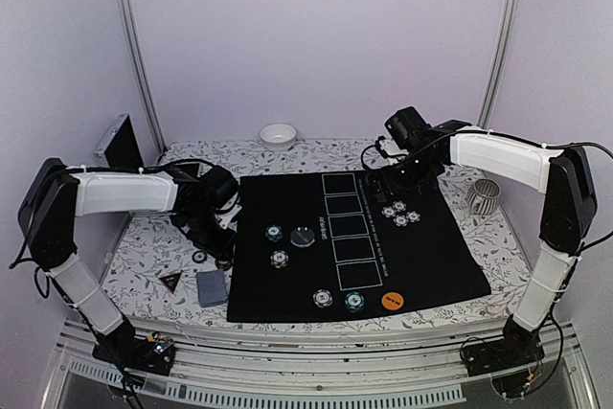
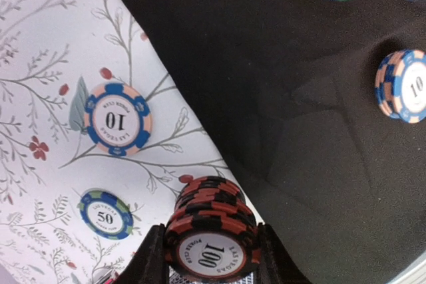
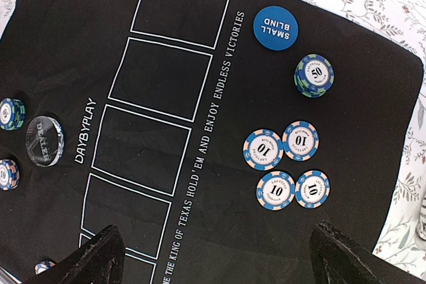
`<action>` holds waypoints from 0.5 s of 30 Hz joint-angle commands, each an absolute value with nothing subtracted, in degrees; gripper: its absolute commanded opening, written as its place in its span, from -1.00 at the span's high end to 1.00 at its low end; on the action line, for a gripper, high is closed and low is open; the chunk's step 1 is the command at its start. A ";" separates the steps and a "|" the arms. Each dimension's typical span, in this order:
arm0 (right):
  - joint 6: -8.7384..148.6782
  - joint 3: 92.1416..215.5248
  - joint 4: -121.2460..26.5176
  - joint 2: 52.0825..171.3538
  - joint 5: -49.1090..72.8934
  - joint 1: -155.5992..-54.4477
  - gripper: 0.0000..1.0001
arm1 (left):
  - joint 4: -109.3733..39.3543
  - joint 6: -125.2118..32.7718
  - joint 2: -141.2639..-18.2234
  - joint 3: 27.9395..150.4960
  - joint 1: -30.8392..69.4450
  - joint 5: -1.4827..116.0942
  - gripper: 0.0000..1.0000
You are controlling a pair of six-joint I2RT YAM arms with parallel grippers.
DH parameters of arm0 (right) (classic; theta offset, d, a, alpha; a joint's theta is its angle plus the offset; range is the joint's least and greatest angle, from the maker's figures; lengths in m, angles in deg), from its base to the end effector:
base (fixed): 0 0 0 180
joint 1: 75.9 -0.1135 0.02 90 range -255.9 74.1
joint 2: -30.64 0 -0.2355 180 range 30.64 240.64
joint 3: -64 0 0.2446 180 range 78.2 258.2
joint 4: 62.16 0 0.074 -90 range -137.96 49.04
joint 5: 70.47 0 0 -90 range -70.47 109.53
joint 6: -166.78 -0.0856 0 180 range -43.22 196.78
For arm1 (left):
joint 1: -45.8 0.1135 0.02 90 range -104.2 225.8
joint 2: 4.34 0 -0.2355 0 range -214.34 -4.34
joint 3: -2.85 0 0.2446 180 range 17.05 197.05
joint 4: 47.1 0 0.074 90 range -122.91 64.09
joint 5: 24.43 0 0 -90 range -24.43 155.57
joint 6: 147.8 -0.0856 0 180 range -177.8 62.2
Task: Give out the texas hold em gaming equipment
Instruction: Pick up the pile of poker chips from the pile of poker chips.
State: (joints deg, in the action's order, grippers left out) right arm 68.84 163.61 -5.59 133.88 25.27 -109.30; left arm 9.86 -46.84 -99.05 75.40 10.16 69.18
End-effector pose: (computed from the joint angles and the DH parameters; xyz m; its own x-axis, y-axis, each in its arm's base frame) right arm 0.3363 0.2115 0.1891 -0.7874 -0.3546 -0.5042 -0.4013 0.9158 -0.0173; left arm 0.2437 -0.1681 0.0994 -0.8923 0.4063 -0.1971 0.4097 0.9119 0.0248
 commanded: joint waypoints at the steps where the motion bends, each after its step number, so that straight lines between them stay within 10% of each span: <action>1: 68.61 164.16 -5.29 134.33 26.52 -109.48 -0.98 | 10.97 -48.02 -95.18 80.02 9.09 70.89 1.00; 15: 67.99 163.76 -4.82 133.52 27.39 -109.48 -0.98 | 10.93 -54.80 -99.22 86.97 -4.42 65.02 1.00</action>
State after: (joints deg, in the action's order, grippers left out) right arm 68.64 163.61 -5.52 133.88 26.47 -109.30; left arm 11.04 -52.30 -97.04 85.71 -2.56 67.92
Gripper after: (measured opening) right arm 0.988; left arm 0.365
